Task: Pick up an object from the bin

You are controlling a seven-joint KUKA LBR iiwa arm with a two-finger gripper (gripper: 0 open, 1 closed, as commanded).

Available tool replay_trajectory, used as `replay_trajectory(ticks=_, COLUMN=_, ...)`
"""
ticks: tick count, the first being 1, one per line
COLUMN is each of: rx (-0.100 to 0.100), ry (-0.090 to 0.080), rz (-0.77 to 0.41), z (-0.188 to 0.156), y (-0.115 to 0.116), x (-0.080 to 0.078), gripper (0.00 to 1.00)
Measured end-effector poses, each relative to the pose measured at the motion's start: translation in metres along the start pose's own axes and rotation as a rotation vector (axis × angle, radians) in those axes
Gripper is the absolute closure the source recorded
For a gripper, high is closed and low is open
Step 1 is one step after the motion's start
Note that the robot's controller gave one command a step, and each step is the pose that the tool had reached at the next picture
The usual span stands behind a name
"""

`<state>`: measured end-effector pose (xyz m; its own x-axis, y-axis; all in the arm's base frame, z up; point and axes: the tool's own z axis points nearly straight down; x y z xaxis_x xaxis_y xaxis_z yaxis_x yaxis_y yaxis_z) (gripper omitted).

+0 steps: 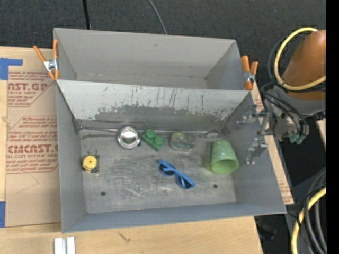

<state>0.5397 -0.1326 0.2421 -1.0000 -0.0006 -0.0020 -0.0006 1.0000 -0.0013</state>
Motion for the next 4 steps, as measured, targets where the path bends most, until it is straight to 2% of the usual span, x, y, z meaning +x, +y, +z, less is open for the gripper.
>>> replay_trajectory(ticks=1, rx=-0.004, ry=0.011, rz=-0.079, z=0.106, y=0.052, x=0.043, gripper=0.0)
replay_trajectory(ticks=2, rx=-0.012, ry=-0.005, rz=-0.071, z=0.172, y=0.019, x=0.003, gripper=0.0)
replay_trajectory(ticks=3, rx=-0.01, ry=-0.011, rz=-0.074, z=0.167, y=0.02, x=0.002, gripper=1.0)
replay_trajectory(ticks=4, rx=0.002, ry=-0.01, rz=-0.141, z=0.007, y=0.001, x=-0.02, gripper=1.0)
